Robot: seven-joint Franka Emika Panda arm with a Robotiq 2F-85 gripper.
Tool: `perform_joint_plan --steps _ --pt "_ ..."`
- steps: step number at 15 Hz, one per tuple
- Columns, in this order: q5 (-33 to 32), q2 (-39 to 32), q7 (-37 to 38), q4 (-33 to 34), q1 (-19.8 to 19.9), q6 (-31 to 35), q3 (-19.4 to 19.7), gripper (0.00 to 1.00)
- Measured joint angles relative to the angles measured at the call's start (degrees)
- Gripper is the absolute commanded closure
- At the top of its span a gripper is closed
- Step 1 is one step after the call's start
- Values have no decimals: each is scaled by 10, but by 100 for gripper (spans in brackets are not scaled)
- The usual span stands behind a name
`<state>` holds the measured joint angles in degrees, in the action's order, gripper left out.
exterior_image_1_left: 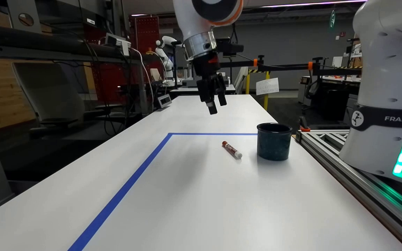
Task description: Remove the red marker from the mug.
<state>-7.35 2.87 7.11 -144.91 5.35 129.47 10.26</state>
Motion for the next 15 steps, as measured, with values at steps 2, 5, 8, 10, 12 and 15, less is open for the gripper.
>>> perform_joint_plan --steps 2,5,8,10,12,15 --pt "-12 57 -3 -36 1 27 -9 0" --pt "-9 130 -16 -78 1 46 -14 0" --pt "-9 153 -18 -93 2 50 -14 0" --pt "-9 153 -19 -96 2 54 -14 0" --pt "-9 153 -19 -96 2 54 -14 0" --pt "-9 153 -19 -96 2 54 -14 0"
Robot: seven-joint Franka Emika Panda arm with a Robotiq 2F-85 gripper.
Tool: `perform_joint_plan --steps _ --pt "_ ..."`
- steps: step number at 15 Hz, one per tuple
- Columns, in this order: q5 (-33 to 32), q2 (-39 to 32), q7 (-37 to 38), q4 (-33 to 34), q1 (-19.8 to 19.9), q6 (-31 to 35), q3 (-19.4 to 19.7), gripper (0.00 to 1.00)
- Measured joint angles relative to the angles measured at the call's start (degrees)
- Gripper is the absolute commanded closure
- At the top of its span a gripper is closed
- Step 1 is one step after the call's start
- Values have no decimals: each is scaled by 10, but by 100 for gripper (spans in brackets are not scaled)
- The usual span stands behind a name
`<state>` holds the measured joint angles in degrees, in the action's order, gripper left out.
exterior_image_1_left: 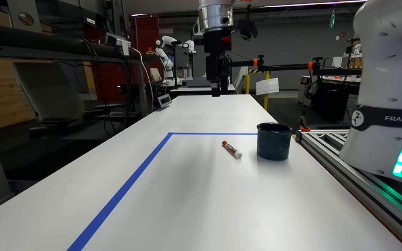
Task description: Remove the red marker from the mug.
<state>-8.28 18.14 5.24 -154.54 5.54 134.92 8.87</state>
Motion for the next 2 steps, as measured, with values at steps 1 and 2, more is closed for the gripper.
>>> perform_joint_plan --steps 1,2 --pt "0 0 0 0 0 0 0 0" --pt "0 0 0 0 0 0 0 0"
